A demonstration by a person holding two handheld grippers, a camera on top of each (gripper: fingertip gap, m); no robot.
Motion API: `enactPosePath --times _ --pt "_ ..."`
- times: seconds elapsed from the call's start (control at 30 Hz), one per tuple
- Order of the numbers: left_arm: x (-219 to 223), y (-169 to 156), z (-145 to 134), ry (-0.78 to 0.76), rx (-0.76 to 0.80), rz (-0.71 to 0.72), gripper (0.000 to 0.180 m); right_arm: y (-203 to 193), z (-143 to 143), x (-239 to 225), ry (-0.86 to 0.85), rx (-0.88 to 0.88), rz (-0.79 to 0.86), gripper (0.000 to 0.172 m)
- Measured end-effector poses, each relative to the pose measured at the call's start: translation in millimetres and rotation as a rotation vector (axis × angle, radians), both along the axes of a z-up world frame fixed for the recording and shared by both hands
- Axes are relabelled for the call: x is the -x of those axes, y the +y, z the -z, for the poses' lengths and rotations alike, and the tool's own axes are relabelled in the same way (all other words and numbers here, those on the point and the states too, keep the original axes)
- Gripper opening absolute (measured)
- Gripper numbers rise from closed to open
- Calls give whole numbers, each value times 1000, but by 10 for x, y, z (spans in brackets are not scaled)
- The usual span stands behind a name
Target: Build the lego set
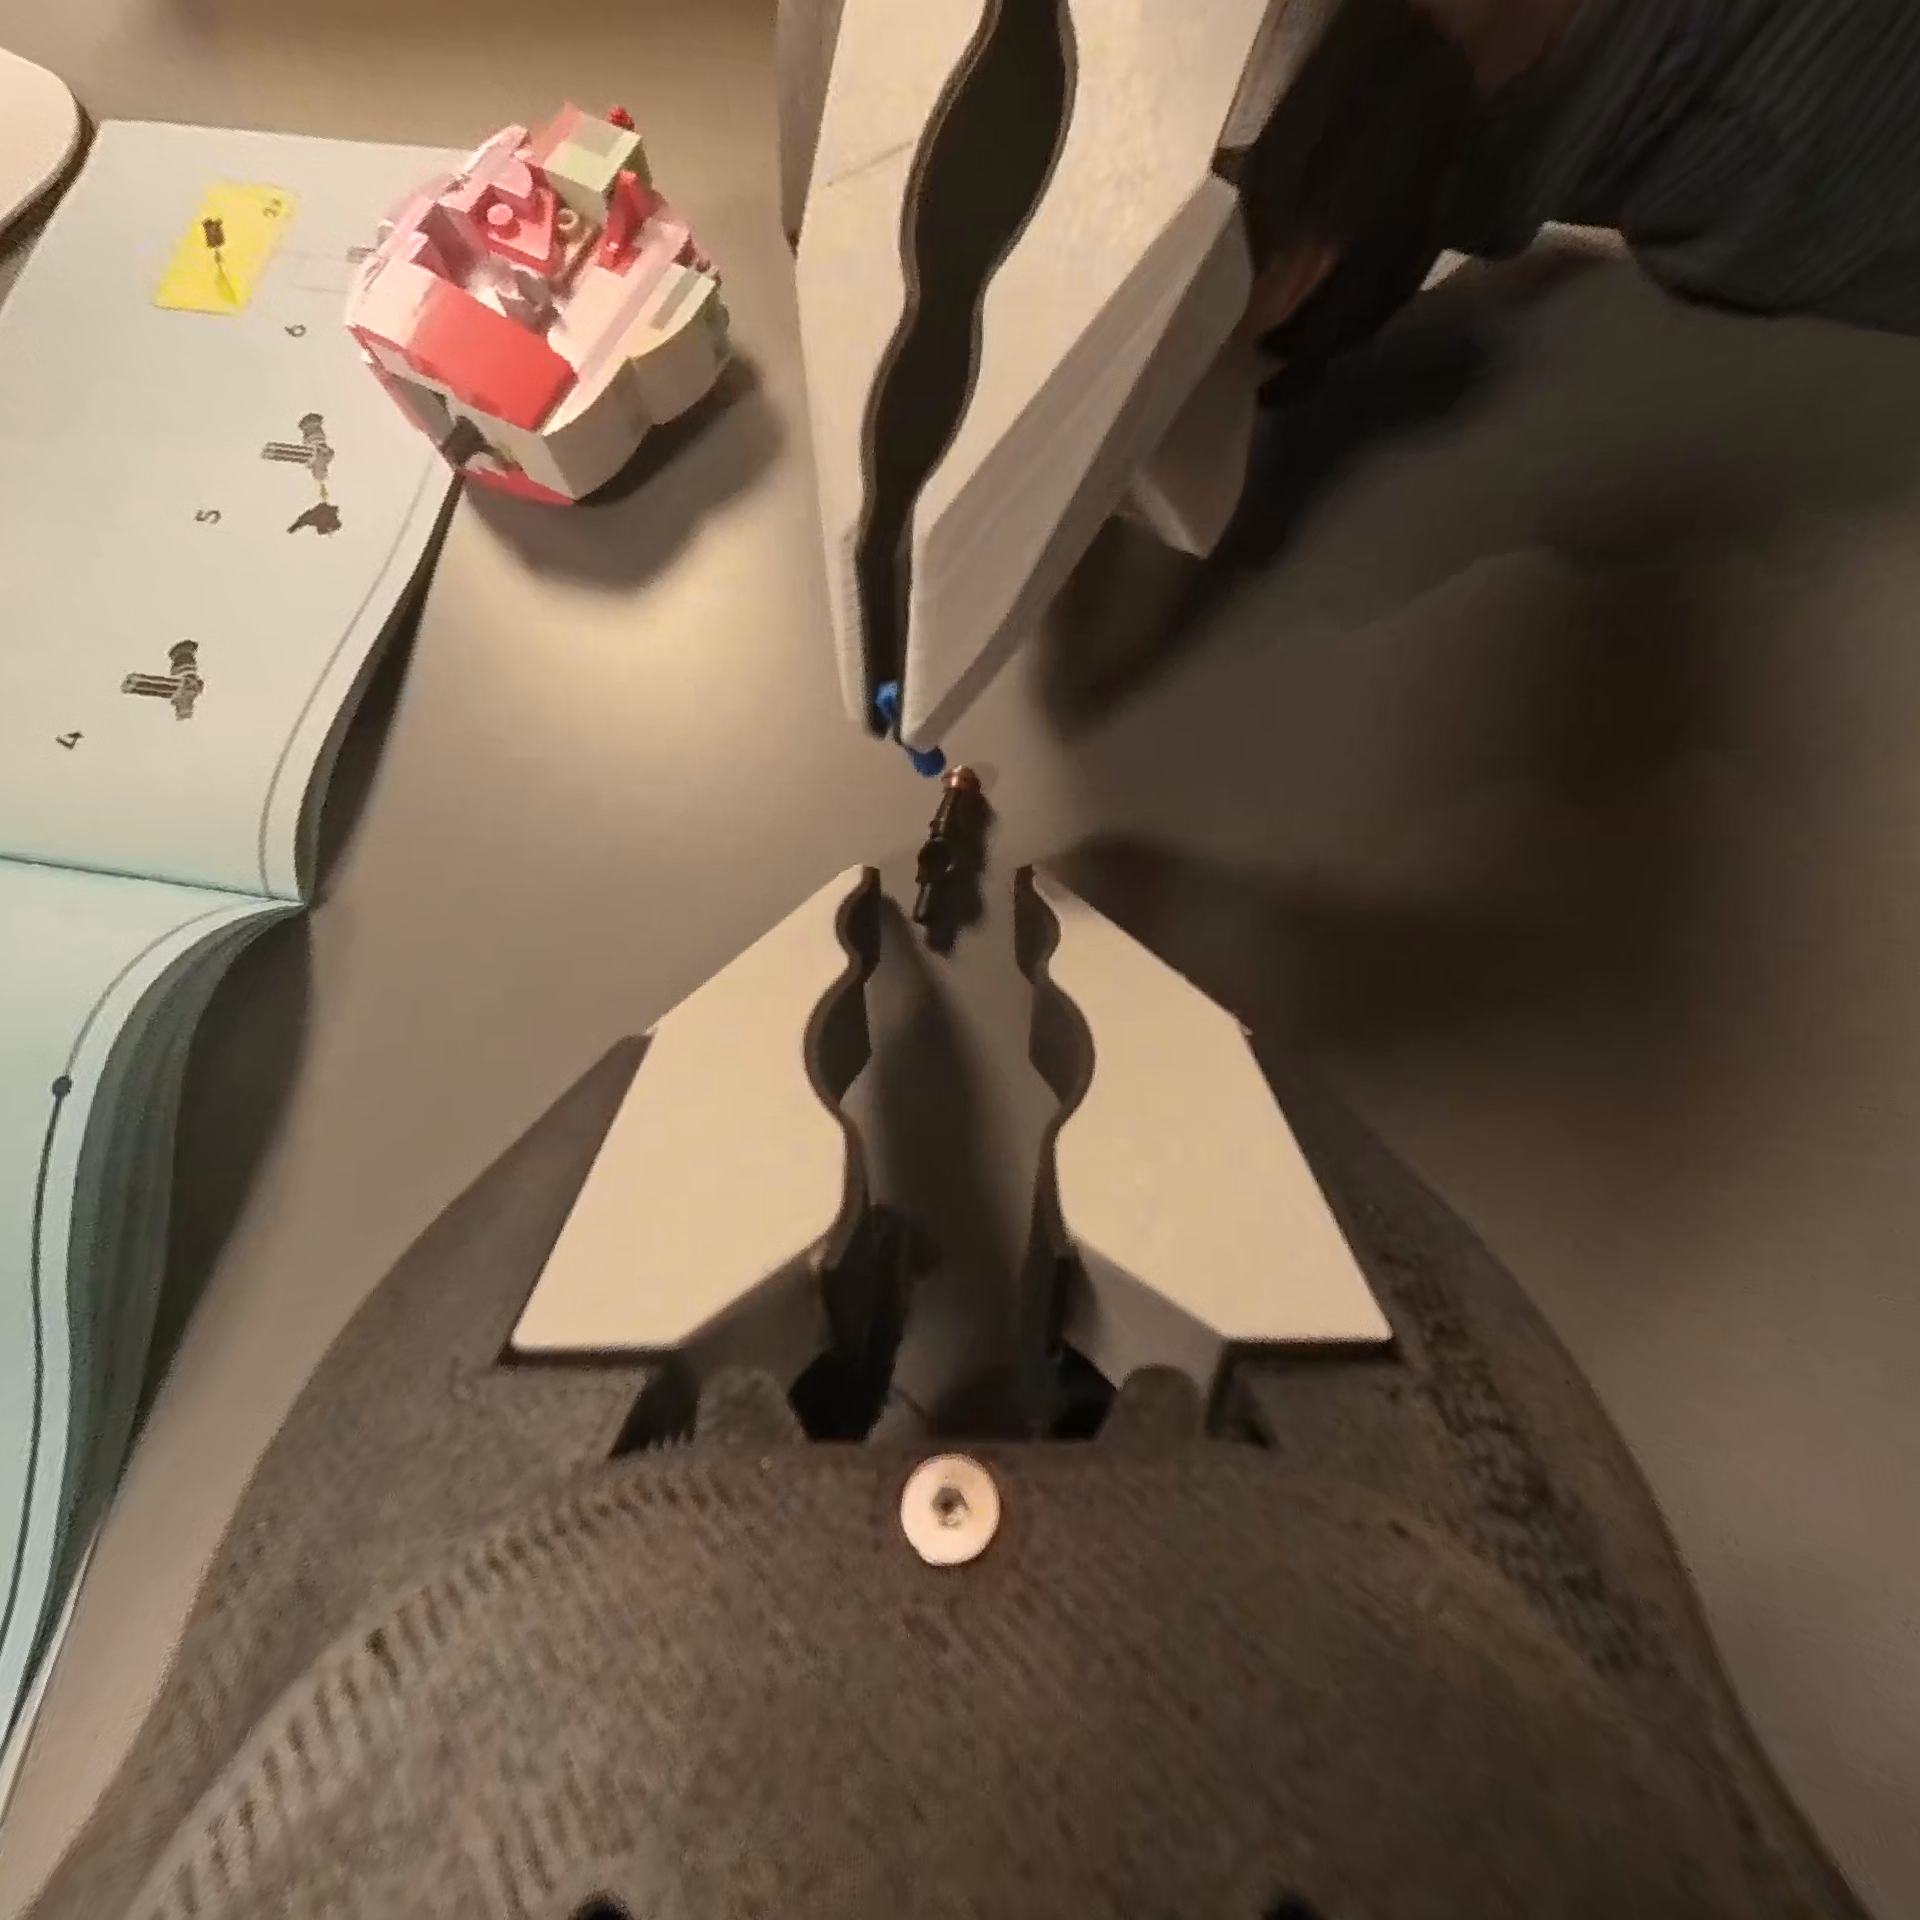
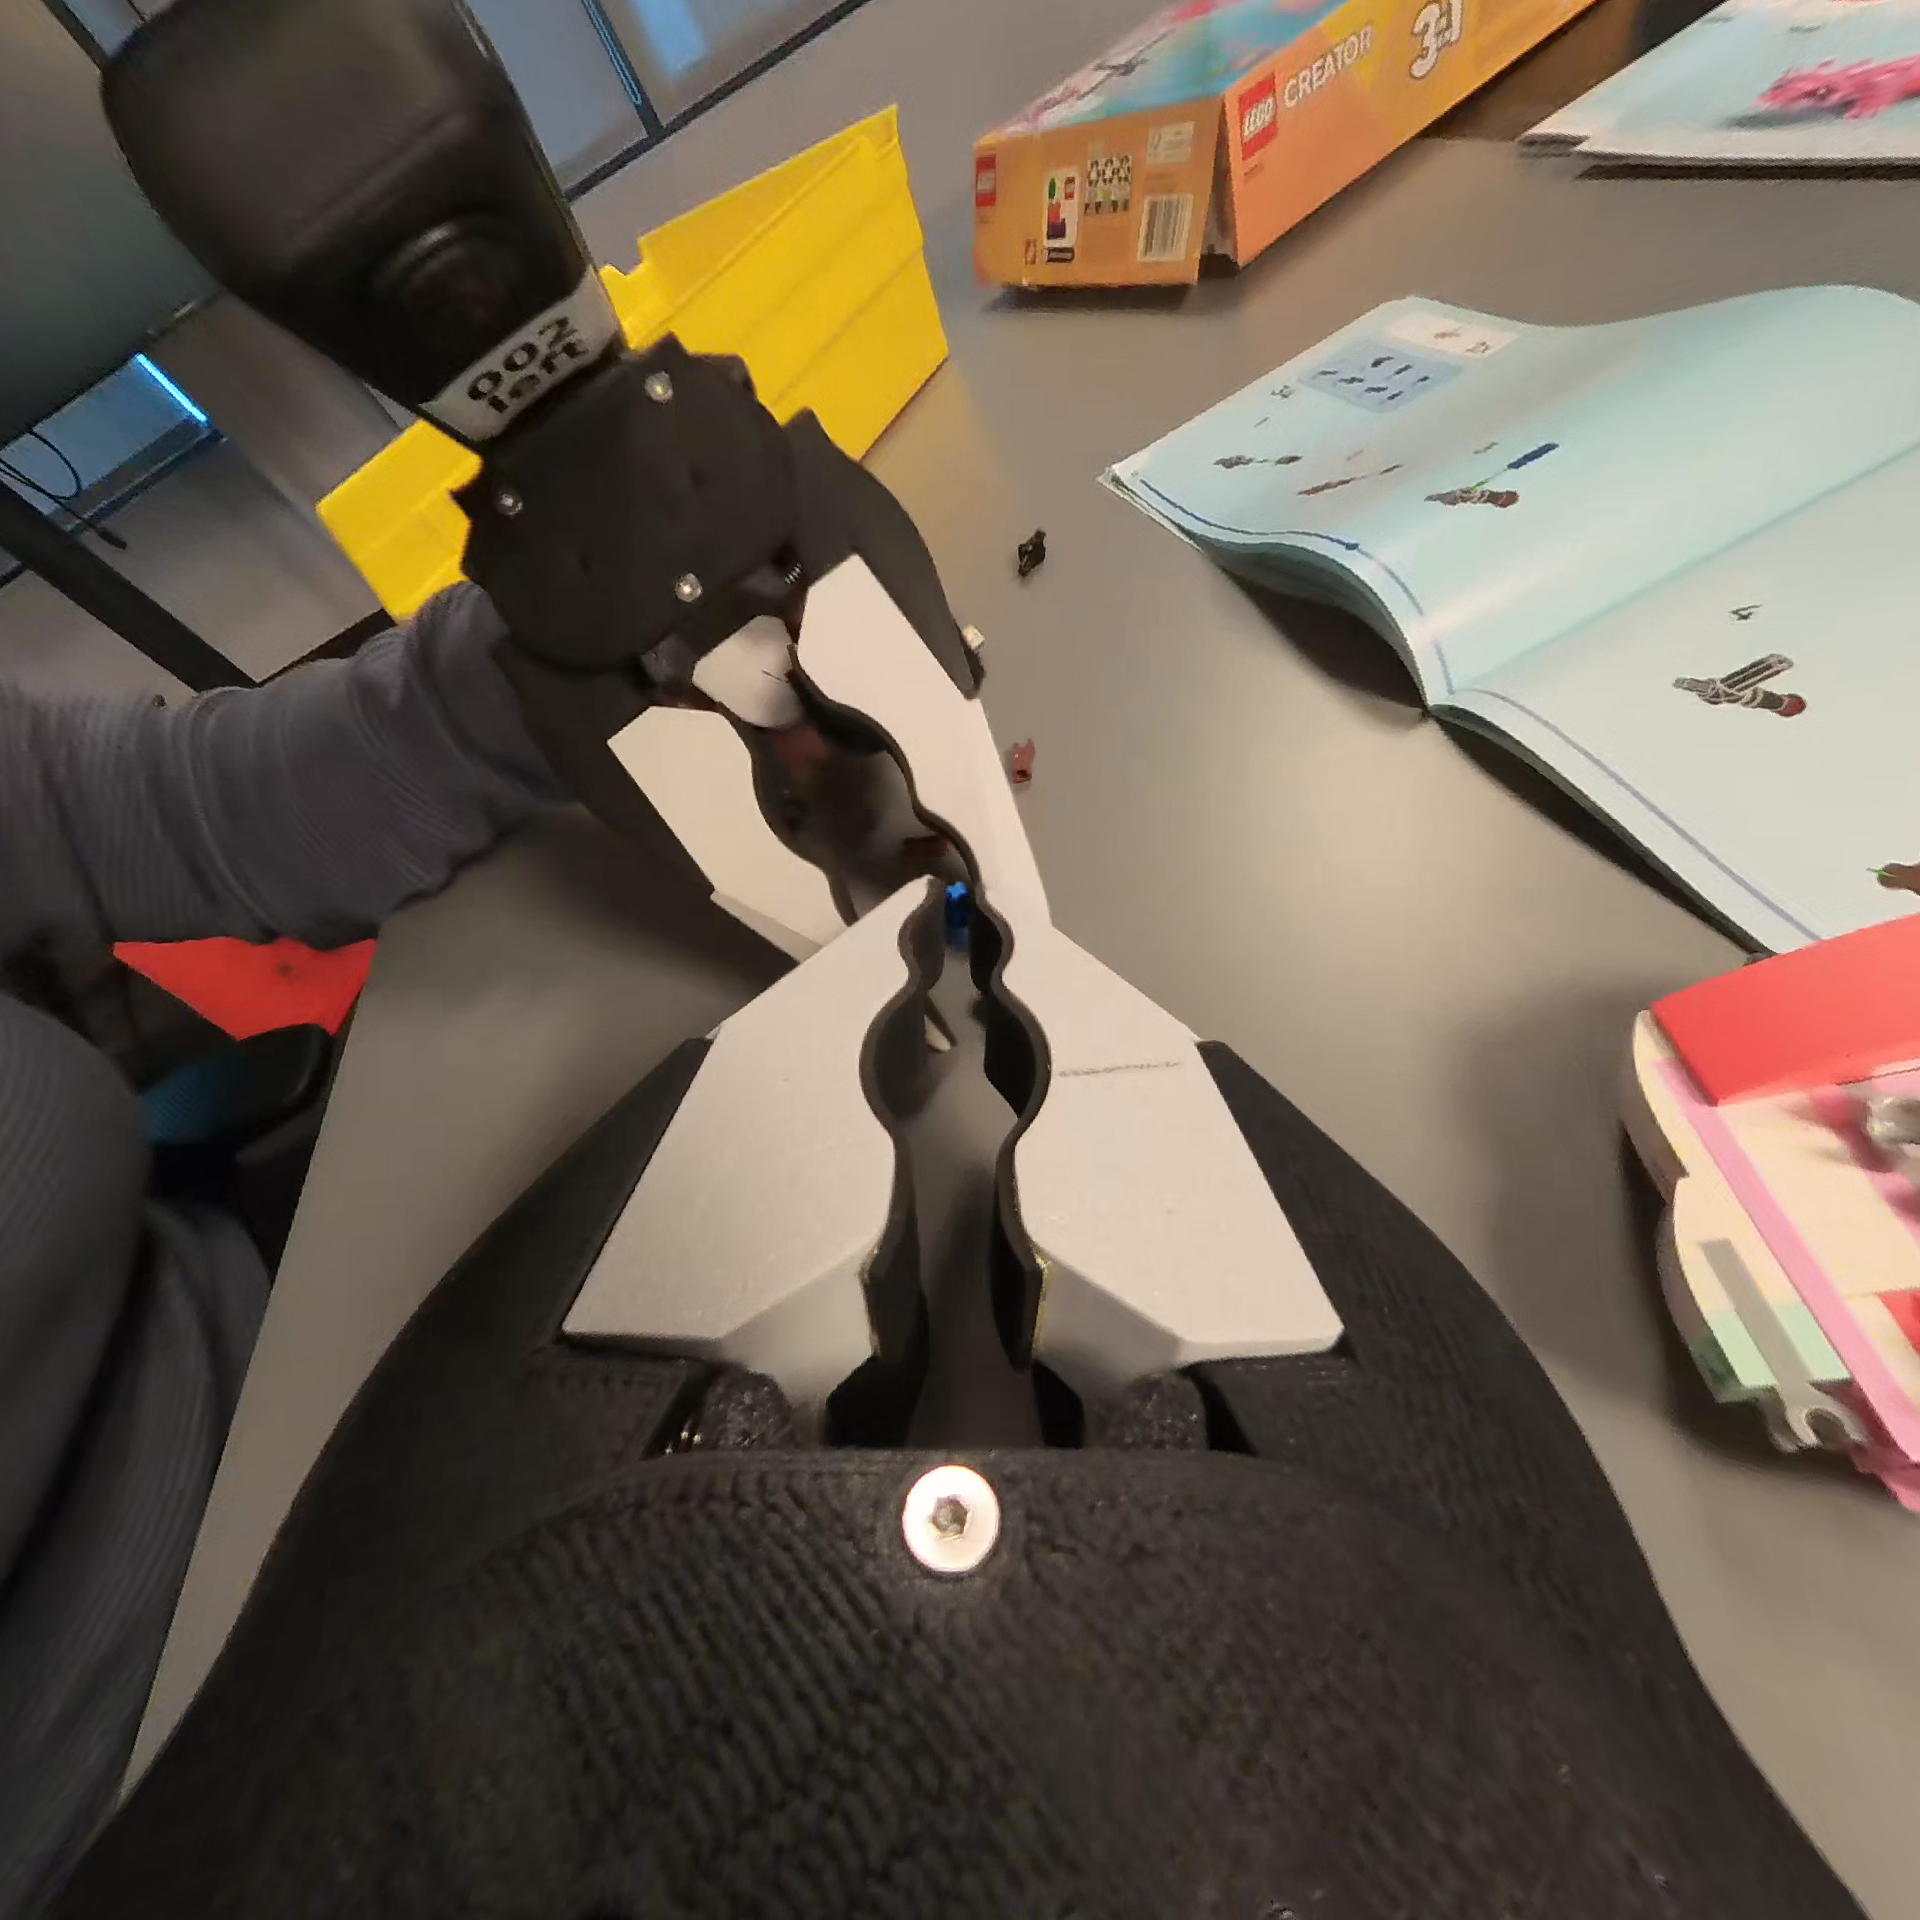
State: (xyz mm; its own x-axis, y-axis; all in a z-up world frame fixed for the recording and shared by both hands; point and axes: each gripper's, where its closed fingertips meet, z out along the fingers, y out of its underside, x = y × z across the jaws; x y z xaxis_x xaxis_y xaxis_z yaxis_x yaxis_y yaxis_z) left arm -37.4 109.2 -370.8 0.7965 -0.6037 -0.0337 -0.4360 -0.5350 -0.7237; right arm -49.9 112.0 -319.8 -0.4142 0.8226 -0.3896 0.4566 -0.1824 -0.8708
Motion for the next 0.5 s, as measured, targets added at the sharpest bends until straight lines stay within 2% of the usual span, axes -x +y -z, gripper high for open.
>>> enactPosePath --times 0.23,0.5 --pt "-54 -45 9 -45 28 45 7 8 25 6 -23 13 6 2" --pt "-41 -78 -4 -16 -7 48 4 -132 211 -23 -72 -165 -63 2"
